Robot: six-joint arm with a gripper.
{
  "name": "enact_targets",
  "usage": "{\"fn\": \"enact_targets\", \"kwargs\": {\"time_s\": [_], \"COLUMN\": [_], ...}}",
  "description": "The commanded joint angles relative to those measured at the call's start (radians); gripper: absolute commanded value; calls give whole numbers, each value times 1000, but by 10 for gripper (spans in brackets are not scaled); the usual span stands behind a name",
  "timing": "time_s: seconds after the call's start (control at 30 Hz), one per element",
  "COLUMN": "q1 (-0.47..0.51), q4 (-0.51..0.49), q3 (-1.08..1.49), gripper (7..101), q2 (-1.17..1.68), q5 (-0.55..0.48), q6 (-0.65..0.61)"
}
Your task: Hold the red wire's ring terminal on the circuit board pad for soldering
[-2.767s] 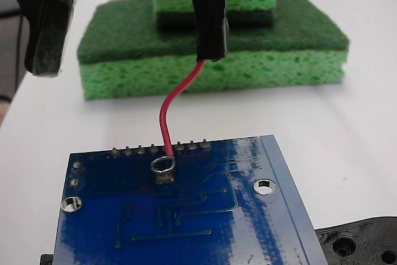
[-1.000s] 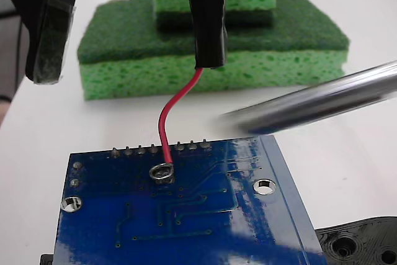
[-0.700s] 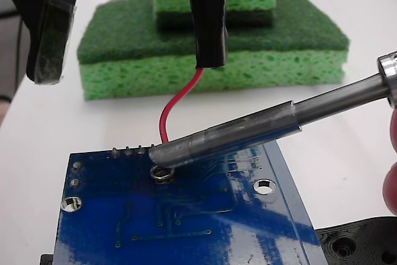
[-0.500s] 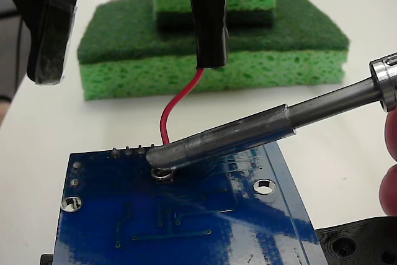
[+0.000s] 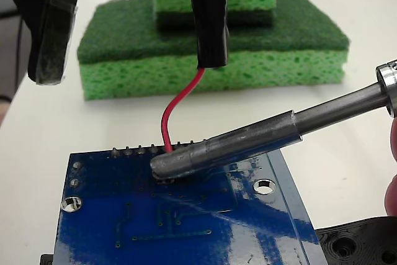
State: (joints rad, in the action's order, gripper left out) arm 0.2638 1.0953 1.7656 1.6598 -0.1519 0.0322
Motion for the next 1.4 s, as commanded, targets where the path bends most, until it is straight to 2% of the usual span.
{"fn": "enact_targets", "kwargs": {"time_s": [0.03,1.23,1.4], "q1": [0,-12,-29], "q4": [-2,-2,-61], "q3": [-3,5,107], "gripper": [1003,1003,1003], "q2": [9,35,149], "q5": [-17,-3,21], "q6": [0,-3,3]}}
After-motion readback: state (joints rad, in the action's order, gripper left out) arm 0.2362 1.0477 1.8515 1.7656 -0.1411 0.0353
